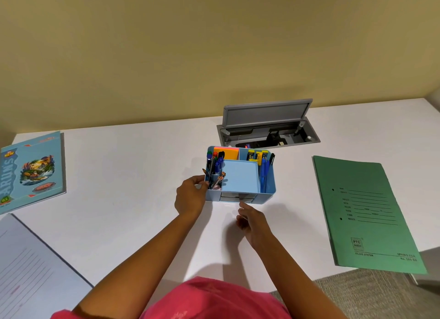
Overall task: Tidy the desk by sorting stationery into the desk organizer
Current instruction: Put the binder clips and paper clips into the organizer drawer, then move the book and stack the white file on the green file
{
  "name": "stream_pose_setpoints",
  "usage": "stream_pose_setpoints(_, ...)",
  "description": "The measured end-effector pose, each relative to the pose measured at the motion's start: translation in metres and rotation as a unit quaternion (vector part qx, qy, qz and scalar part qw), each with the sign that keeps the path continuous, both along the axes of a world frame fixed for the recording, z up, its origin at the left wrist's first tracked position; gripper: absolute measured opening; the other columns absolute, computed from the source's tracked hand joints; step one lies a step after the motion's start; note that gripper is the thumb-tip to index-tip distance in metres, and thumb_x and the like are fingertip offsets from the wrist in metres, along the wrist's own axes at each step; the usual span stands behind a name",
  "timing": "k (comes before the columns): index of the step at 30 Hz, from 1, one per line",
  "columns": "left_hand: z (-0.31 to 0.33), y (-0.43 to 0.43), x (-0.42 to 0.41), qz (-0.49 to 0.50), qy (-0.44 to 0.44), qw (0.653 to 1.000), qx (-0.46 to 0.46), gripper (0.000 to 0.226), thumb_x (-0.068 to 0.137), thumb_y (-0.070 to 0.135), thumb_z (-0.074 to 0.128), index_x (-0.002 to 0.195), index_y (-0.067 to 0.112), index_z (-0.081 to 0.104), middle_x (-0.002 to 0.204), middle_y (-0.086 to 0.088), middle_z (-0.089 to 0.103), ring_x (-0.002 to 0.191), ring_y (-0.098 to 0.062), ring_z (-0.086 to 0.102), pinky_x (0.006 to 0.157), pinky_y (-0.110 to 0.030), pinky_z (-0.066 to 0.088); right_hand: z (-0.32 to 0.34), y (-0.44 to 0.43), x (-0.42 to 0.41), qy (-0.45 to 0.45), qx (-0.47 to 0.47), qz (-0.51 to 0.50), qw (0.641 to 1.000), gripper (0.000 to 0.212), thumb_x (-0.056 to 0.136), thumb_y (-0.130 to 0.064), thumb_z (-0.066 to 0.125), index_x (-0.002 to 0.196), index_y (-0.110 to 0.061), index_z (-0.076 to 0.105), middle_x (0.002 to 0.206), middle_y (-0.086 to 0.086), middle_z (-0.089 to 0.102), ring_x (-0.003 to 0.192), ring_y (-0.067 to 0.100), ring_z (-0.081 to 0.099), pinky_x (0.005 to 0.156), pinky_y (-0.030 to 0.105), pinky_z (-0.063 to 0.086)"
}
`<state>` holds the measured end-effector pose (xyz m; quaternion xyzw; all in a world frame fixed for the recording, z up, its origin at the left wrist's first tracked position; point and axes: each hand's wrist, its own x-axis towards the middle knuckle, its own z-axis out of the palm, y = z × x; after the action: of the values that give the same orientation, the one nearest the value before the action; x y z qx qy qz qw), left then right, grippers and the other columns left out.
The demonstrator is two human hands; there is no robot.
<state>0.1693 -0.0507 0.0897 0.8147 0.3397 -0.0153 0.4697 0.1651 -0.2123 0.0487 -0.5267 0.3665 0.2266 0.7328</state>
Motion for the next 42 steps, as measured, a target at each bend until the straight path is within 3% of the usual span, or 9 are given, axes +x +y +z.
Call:
stream_pose_setpoints(7, -0.008, 0.004, -0.002, -0.007, -0.006, 1.000, -0.030, 0.029, 0.090, 0.032, 0.059, 0.115, 0.020, 0.065, 0.114, 0.000, 0.068, 0.105, -0.024, 0.061, 0.079, -0.028, 0.044, -0.002, -0.020, -0.002, -0.021, -0.102, -0.070, 0.992, 0.022, 0.089, -0.003, 0.053, 0.109, 0.004, 0.060, 0.072, 0.012, 0.056, 0.058, 0.021, 0.052, 0.055, 0.029, 0.046)
stream_pose_setpoints(11, -0.017, 0.006, -0.004, -0.012, -0.021, 0.998, -0.056, 0.021, 0.091, 0.025, 0.056, 0.097, 0.014, 0.073, 0.090, -0.014, 0.073, 0.084, -0.033, 0.067, 0.078, -0.048, 0.056, 0.013, -0.032, 0.006, -0.086, -0.227, -0.092, 0.966, 0.015, 0.091, -0.017, 0.051, 0.102, -0.009, 0.058, 0.083, 0.007, 0.061, 0.058, 0.017, 0.059, 0.067, 0.037, 0.055)
stream_pose_setpoints(14, -0.023, 0.007, -0.001, -0.024, -0.012, 0.999, -0.048, 0.031, 0.091, 0.018, 0.052, 0.062, 0.019, 0.061, 0.077, -0.025, 0.069, 0.075, -0.040, 0.067, 0.073, -0.049, 0.055, 0.021, -0.039, 0.020, -0.140, -0.304, -0.024, 0.942, 0.018, 0.092, -0.024, 0.053, 0.107, -0.017, 0.059, 0.100, 0.005, 0.063, 0.070, 0.016, 0.062, 0.081, 0.043, 0.056)
stream_pose_setpoints(17, -0.023, 0.009, 0.002, -0.032, -0.012, 0.998, -0.060, 0.030, 0.091, 0.012, 0.050, 0.065, 0.005, 0.060, 0.079, -0.028, 0.068, 0.070, -0.038, 0.068, 0.070, -0.049, 0.058, 0.023, -0.040, 0.036, -0.159, -0.393, 0.114, 0.898, 0.031, 0.088, -0.026, 0.058, 0.116, -0.013, 0.061, 0.107, 0.012, 0.067, 0.090, 0.029, 0.065, 0.082, 0.048, 0.055)
stream_pose_setpoints(20, -0.026, 0.010, 0.003, -0.048, -0.024, 0.996, -0.074, 0.027, 0.090, 0.007, 0.049, 0.067, -0.004, 0.059, 0.078, -0.030, 0.066, 0.071, -0.039, 0.067, 0.066, -0.050, 0.058, 0.024, -0.041, 0.048, -0.156, -0.448, 0.213, 0.854, 0.022, 0.088, -0.016, 0.055, 0.102, -0.002, 0.065, 0.093, 0.020, 0.069, 0.081, 0.036, 0.066, 0.074, 0.048, 0.057)
stream_pose_setpoints(24, -0.029, 0.014, 0.000, -0.059, -0.036, 0.994, -0.084, 0.022, 0.085, 0.002, 0.048, 0.064, 0.001, 0.057, 0.071, -0.019, 0.058, 0.068, -0.030, 0.061, 0.065, -0.055, 0.057, 0.030, -0.041, 0.057, -0.157, -0.452, 0.234, 0.846, 0.020, 0.089, -0.005, 0.051, 0.097, 0.006, 0.066, 0.092, 0.024, 0.068, 0.077, 0.040, 0.067, 0.073, 0.049, 0.057)
stream_pose_setpoints(32, -0.018, 0.061, -0.025, 0.018, -0.070, 0.994, -0.076, 0.029, 0.088, -0.002, 0.048, 0.059, 0.000, 0.055, 0.067, -0.016, 0.059, 0.065, -0.032, 0.062, 0.058, -0.031, 0.060, 0.037, 0.013, 0.062, -0.194, -0.435, 0.281, 0.833, 0.018, 0.091, -0.004, 0.051, 0.091, 0.003, 0.067, 0.091, 0.019, 0.068, 0.076, 0.035, 0.067, 0.071, 0.043, 0.059)
stream_pose_setpoints(36, -0.006, 0.110, -0.031, 0.063, -0.089, 0.993, -0.051, 0.034, 0.083, -0.007, 0.045, 0.050, 0.004, 0.045, 0.058, -0.011, 0.053, 0.063, -0.026, 0.057, 0.059, -0.032, 0.059, 0.043, 0.068, 0.074, -0.217, -0.411, 0.301, 0.833, 0.018, 0.090, -0.005, 0.052, 0.091, 0.003, 0.068, 0.092, 0.017, 0.069, 0.080, 0.032, 0.067, 0.070, 0.034, 0.057)
stream_pose_setpoints(42, 0.004, 0.182, -0.020, 0.137, -0.086, 0.986, -0.032, 0.026, 0.082, -0.014, 0.040, 0.066, 0.001, 0.053, 0.072, -0.017, 0.051, 0.065, -0.027, 0.050, 0.038, -0.010, 0.044, 0.038, 0.160, 0.099, -0.208, -0.360, 0.315, 0.853, 0.020, 0.091, -0.010, 0.057, 0.102, 0.003, 0.067, 0.102, 0.019, 0.068, 0.088, 0.036, 0.067, 0.078, 0.043, 0.057)
